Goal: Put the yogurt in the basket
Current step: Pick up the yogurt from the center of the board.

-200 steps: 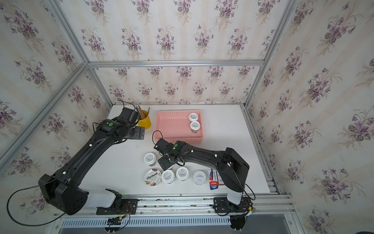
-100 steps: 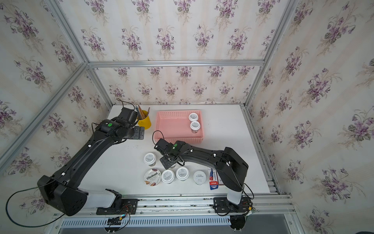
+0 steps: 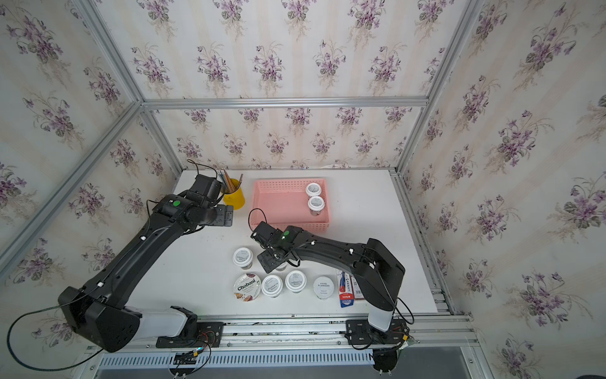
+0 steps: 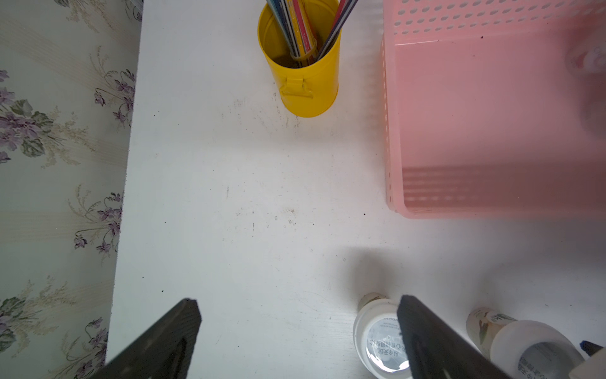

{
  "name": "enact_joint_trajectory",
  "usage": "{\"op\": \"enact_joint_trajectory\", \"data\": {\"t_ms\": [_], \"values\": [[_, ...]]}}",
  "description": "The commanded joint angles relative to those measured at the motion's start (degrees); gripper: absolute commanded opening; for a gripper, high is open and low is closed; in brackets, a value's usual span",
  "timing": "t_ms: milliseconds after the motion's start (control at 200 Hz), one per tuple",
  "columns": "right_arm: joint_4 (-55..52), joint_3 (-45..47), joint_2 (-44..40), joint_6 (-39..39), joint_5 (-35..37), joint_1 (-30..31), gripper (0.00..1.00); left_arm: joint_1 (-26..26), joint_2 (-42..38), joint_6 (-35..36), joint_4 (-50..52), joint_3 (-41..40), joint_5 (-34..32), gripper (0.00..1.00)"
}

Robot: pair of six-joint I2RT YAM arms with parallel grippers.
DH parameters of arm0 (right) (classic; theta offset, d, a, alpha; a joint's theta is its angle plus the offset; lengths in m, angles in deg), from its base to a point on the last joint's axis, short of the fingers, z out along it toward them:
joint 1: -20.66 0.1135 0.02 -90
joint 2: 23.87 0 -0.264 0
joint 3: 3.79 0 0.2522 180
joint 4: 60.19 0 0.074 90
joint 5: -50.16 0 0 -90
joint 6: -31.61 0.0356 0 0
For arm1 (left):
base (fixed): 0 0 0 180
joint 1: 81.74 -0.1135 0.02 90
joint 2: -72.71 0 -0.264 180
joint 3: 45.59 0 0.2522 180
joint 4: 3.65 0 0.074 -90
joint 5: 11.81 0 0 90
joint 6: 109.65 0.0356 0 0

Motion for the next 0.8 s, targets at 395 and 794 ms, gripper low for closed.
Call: {"op": "enact_joint_trajectory", "data": {"t_ms": [395, 794], "values": [[0.3, 0.7, 1.9, 1.9, 1.3, -0.1, 0.93, -0.4, 0.2, -0.1, -1.0, 0.1, 1.0, 0.99], [0.2, 0.4, 2.3, 1.6, 1.6, -0.8, 0.86, -0.4, -0.1, -0.2, -1.1, -0.2, 1.0, 0.99]]}}
